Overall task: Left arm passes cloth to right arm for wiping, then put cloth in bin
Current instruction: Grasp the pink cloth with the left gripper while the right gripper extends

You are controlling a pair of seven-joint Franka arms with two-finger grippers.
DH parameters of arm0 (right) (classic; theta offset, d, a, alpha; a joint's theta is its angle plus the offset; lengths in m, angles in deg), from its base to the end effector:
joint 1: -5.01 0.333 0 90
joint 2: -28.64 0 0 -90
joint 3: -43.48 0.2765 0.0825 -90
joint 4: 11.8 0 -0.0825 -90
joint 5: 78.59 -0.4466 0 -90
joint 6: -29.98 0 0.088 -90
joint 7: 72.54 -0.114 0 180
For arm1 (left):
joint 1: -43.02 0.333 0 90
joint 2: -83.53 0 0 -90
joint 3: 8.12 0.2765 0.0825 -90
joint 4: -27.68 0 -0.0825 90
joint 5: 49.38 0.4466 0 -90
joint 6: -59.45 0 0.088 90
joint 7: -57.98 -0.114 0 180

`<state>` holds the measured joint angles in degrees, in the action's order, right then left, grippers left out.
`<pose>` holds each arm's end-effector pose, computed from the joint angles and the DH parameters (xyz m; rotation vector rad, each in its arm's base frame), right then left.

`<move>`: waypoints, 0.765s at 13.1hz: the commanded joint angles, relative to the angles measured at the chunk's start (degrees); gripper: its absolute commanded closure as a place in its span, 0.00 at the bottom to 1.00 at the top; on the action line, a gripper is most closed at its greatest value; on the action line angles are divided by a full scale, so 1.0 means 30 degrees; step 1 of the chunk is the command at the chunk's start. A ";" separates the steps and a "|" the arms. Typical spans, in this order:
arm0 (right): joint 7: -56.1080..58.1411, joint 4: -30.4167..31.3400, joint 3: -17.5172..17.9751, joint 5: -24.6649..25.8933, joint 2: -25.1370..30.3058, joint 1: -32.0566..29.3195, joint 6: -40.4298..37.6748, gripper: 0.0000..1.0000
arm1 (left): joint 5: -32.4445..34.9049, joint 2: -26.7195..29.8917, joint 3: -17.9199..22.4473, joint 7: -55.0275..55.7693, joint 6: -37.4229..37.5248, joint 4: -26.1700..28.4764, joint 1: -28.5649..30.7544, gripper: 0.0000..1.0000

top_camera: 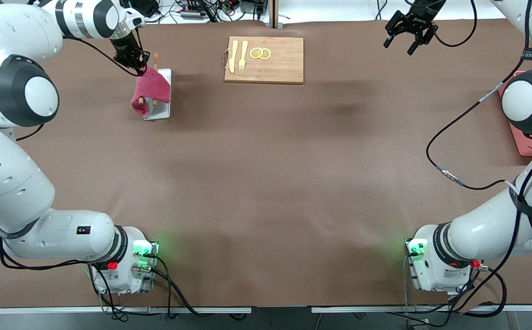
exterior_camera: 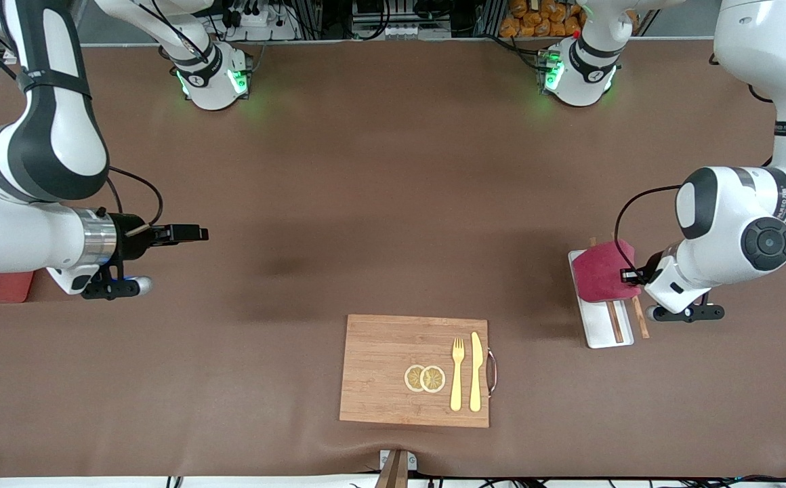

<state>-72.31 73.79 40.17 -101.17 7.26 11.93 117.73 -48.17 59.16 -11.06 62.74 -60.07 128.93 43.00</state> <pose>0.6724 0.0913 0.3804 -2.7408 -0.0217 0.4775 0.6750 -0.0327 0.2354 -3.1334 -0.0368 0.1660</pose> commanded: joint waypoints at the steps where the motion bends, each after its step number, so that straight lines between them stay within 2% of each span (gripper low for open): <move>1: -0.0194 -0.0053 0.0136 -0.0766 -0.0078 -0.0430 -0.0248 0.00 | -0.0227 0.0153 -0.0073 0.0288 0.0170 -0.0146 0.0095 1.00; 5: -0.0806 -0.0053 0.0136 -0.0853 -0.0049 -0.0372 -0.0248 0.00 | -0.0198 0.1237 -0.0190 0.0637 0.0521 -0.0175 -0.0139 1.00; 8: -0.1132 -0.0053 0.0136 -0.0854 -0.0049 -0.0313 -0.0248 0.00 | -0.0227 0.1648 -0.0979 0.1368 0.1225 -0.0409 -0.0169 1.00; 10: -0.1916 0.0034 0.0136 -0.1086 -0.0078 -0.0284 -0.0248 0.00 | -0.0285 0.1854 -0.2147 0.2973 0.1576 -0.0847 -0.0169 1.00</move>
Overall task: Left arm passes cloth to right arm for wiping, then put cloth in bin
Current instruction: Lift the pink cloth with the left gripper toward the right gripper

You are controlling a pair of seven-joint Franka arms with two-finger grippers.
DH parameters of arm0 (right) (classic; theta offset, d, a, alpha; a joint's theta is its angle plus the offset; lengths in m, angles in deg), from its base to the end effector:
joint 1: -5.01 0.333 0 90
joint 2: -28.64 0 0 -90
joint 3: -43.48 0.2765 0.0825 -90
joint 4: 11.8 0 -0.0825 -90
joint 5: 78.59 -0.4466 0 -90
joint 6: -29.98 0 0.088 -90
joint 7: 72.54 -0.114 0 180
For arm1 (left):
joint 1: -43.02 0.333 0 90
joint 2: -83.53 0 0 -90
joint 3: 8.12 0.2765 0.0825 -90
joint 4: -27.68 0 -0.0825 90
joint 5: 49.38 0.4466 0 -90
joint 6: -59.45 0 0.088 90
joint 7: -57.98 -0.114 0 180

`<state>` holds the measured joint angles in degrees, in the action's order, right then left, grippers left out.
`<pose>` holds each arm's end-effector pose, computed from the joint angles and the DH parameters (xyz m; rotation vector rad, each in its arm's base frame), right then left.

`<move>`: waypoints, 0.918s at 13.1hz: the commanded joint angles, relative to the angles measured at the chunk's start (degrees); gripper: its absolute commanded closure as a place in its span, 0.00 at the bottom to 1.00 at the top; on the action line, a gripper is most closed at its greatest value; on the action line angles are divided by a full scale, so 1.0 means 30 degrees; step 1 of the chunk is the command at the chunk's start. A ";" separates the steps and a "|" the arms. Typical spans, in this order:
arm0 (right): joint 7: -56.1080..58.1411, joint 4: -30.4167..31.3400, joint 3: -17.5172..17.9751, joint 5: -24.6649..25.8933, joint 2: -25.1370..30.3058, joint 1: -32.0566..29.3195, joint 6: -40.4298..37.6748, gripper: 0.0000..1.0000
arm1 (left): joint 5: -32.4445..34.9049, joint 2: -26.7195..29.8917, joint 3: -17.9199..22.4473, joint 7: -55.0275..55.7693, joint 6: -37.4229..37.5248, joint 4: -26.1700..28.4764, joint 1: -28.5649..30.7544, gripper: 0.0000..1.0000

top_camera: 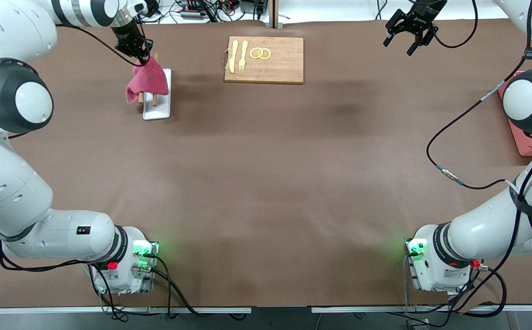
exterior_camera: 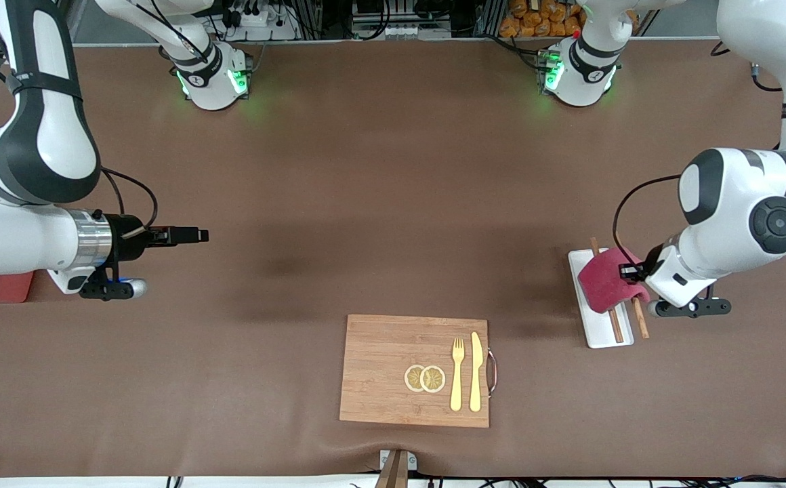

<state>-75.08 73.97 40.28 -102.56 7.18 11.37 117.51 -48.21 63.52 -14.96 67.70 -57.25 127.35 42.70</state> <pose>0.6723 0.0886 0.3787 -2.7192 0.0598 0.4974 0.6783 -0.0804 0.2983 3.1244 0.0643 -0.0817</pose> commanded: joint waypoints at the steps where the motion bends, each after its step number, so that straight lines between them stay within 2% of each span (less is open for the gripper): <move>1: -0.1869 0.0034 0.0101 -0.0827 -0.0024 -0.0040 -0.0144 0.00 | -0.0271 0.0400 -0.1698 0.2634 0.0668 -0.0553 -0.0071 1.00; 4: -0.4737 -0.0024 0.0101 -0.1411 -0.0081 0.0078 0.0176 0.00 | -0.0271 -0.0241 -0.4567 0.7494 0.0639 -0.1634 -0.0594 1.00; 5: -0.5880 -0.0024 0.0101 -0.1908 -0.0256 0.0078 0.0381 0.00 | -0.0242 -0.0796 -0.5070 0.9425 0.0610 -0.2509 -0.1207 1.00; 9: -0.8580 -0.0082 0.0131 -0.4750 -0.2159 0.0720 0.1144 0.00 | -0.0445 -0.2818 -0.5222 1.6607 0.0317 -0.5849 -0.5190 1.00; 12: -0.9787 0.0064 0.0131 -0.5863 -0.3125 0.1248 0.2197 0.00 | -0.2954 -0.3349 -0.5222 2.1933 -0.2102 -0.6883 -0.6893 1.00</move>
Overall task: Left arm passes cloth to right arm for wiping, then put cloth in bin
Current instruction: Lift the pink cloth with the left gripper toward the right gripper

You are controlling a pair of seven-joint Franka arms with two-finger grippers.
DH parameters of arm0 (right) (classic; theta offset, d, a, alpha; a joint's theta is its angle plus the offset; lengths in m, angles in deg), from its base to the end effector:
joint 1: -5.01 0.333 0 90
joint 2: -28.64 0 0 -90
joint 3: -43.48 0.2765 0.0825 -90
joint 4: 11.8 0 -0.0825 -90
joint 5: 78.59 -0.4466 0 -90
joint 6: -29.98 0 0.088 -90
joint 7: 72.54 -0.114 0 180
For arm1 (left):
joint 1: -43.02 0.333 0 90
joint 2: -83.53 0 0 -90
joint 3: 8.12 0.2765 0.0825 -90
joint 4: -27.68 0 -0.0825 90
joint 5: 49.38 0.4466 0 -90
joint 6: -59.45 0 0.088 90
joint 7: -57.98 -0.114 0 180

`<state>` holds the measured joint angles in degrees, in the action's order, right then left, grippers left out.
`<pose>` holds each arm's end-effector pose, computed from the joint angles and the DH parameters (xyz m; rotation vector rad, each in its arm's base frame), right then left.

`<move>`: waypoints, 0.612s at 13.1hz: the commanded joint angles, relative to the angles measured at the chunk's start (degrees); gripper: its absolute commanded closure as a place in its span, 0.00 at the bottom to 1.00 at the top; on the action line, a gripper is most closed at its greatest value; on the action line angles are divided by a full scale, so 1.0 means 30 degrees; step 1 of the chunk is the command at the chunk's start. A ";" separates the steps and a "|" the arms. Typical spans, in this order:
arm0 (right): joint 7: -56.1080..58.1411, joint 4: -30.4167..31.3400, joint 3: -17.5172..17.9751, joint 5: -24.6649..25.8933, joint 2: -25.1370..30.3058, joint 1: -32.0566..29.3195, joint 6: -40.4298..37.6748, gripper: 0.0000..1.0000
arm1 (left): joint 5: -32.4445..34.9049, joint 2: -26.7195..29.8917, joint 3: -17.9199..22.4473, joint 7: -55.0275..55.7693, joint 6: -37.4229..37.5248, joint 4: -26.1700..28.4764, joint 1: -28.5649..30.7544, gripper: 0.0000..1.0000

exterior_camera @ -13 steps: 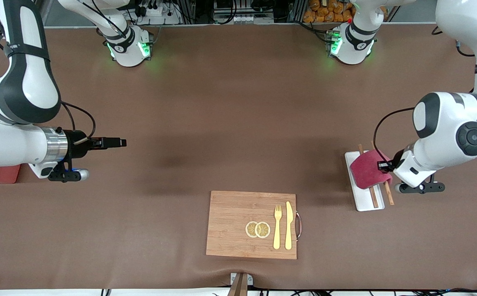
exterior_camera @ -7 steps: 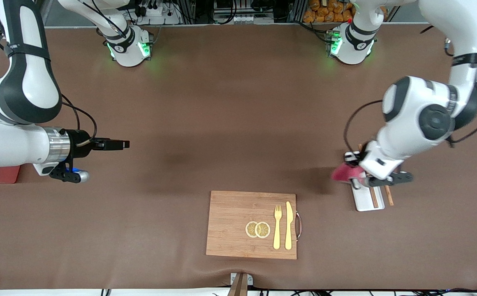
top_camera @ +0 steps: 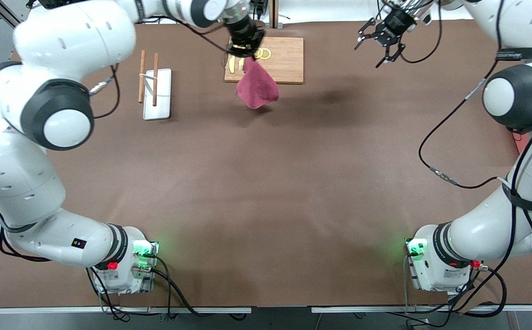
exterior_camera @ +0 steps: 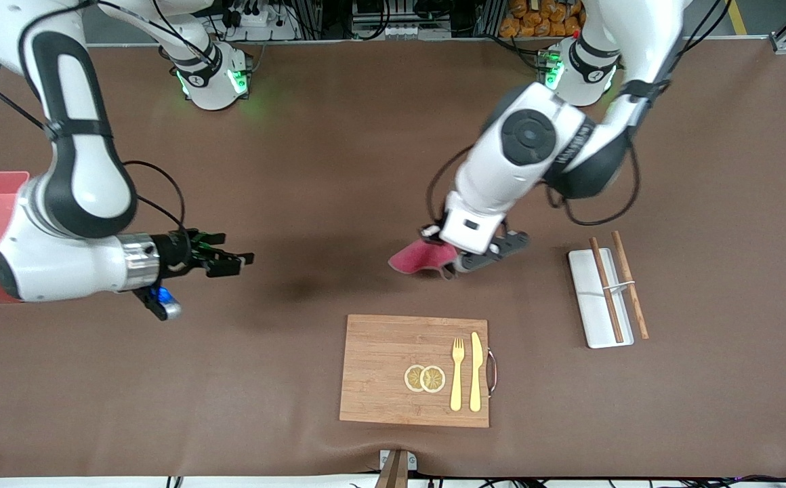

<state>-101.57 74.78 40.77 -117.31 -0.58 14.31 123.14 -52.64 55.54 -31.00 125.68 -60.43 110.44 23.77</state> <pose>0.6796 0.1505 0.2952 -2.4524 0.7159 0.7418 0.5836 -0.4762 0.3836 2.7479 0.7463 -0.1102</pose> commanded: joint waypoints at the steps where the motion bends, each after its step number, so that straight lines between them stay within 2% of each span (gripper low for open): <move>1: -0.0985 -0.0178 -0.0033 -0.1590 -0.0774 0.0299 0.0352 0.00 | -0.2099 -0.0719 0.0125 0.4048 -0.2097 -0.1248 -0.1021 1.00; 5: -0.1103 0.1108 -0.0033 -0.3291 -0.0835 0.1145 0.1200 0.00 | -0.3946 -0.1419 0.0125 0.7776 -0.6021 -0.1307 -0.2487 1.00; 8: -0.1277 0.1258 -0.0033 -0.3559 -0.0776 0.1675 0.1495 0.00 | -0.4624 -0.2706 0.0125 0.9943 -1.0179 -0.1365 -0.3570 1.00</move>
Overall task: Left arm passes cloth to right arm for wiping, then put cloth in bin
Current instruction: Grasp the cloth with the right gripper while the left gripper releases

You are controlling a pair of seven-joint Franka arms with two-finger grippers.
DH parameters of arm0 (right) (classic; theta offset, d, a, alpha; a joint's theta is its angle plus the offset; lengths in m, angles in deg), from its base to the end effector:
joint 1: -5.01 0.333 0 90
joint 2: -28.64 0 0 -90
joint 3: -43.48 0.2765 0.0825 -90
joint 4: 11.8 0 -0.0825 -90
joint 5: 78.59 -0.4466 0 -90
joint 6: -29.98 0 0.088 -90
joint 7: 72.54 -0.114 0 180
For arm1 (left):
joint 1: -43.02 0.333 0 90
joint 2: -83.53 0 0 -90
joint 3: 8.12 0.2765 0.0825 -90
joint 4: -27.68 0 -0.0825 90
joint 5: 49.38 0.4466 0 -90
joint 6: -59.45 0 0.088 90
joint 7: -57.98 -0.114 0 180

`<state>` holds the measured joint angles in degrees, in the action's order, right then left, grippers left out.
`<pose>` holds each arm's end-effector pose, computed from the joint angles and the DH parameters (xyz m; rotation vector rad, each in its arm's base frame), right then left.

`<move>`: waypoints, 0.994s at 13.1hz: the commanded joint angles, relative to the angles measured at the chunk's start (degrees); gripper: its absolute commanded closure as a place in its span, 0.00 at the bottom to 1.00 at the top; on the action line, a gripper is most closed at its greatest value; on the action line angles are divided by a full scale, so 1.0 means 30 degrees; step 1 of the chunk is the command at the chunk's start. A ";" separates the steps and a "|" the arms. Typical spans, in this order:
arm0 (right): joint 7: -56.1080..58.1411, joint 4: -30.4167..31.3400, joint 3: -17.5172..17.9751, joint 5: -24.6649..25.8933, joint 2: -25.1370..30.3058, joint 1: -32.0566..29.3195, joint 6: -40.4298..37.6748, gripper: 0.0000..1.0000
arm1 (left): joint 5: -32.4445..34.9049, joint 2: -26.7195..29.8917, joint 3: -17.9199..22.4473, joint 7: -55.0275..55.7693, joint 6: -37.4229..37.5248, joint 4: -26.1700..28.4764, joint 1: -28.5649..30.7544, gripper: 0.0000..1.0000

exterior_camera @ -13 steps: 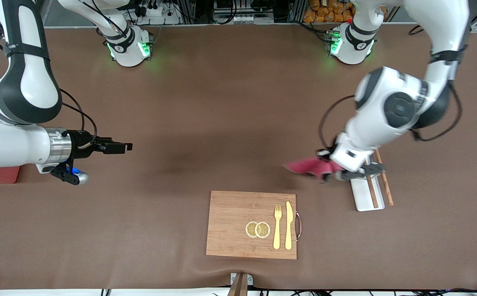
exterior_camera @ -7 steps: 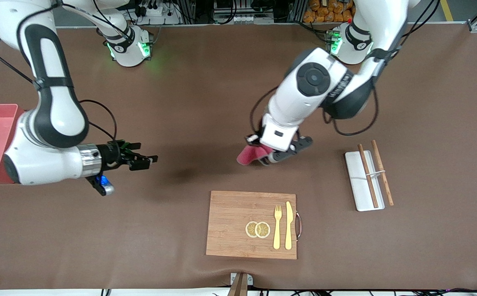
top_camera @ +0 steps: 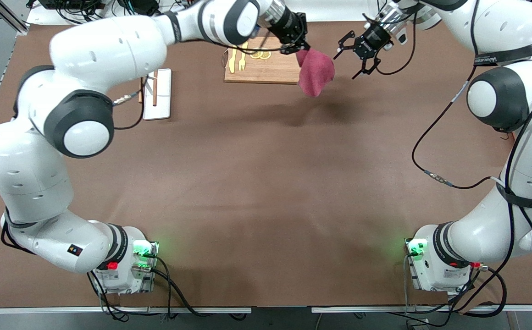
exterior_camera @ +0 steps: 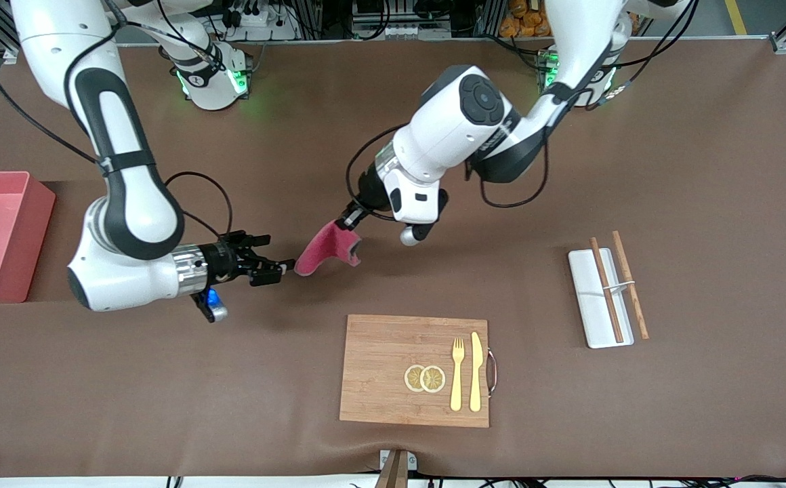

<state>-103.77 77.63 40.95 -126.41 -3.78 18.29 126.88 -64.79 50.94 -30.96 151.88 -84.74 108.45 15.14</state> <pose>0.6630 0.2060 0.2433 -2.3093 0.7820 0.8512 0.5474 -0.5744 0.3945 2.1369 1.2350 -0.2733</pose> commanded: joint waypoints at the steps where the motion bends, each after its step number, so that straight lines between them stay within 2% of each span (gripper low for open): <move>1: -0.0894 0.0309 -0.0064 -0.0845 0.0289 0.0379 0.0249 0.00 | -0.0575 -0.1759 0.0114 0.1857 -0.3250 -0.0933 -0.0989 1.00; 4: -0.1161 0.0309 -0.0093 -0.1141 0.0318 0.1109 0.0366 0.00 | -0.0575 -0.2759 0.0202 0.2450 -0.3965 -0.1579 -0.1636 1.00; 5: -0.1162 0.0309 -0.0093 -0.1141 0.0289 0.1141 0.0541 0.09 | -0.0575 -0.2790 0.0173 0.2479 -0.4139 -0.1580 -0.1637 1.00; 6: -0.1133 0.0309 -0.0093 -0.1141 0.0289 0.1141 0.0542 0.26 | -0.0720 -0.2790 0.0115 0.2508 -0.4228 -0.1580 -0.1637 1.00; 7: -0.1045 0.0309 -0.0093 -0.1112 0.0289 0.1141 0.0571 0.48 | -0.0953 -0.2790 0.0085 0.2508 -0.4287 -0.1609 -0.1666 1.00; 8: -0.0870 0.0280 -0.0093 -0.1083 0.0289 0.1141 0.0572 0.83 | -0.1101 -0.2761 0.0056 0.2508 -0.4316 -0.1725 -0.1695 1.00; 9: -0.0840 0.0280 -0.0093 -0.1082 0.0289 0.1112 0.0543 1.00 | -0.1131 -0.2790 0.0055 0.2508 -0.4346 -0.1871 -0.1782 1.00; 12: -0.0316 0.0280 -0.0122 -0.0878 0.0289 0.0848 0.0542 1.00 | -0.1482 -0.2674 0.0084 0.2479 -0.4346 -0.1931 -0.1638 0.98; 13: 0.0297 0.0280 -0.0180 -0.0790 0.0289 0.0732 0.0513 1.00 | -0.1599 -0.2470 0.0056 0.2508 -0.4172 -0.1902 -0.1405 0.22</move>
<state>-105.13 77.74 40.49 -128.41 -3.75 21.17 128.32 -67.59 43.01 -30.96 159.26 -97.36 103.67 10.57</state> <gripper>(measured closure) 0.912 0.978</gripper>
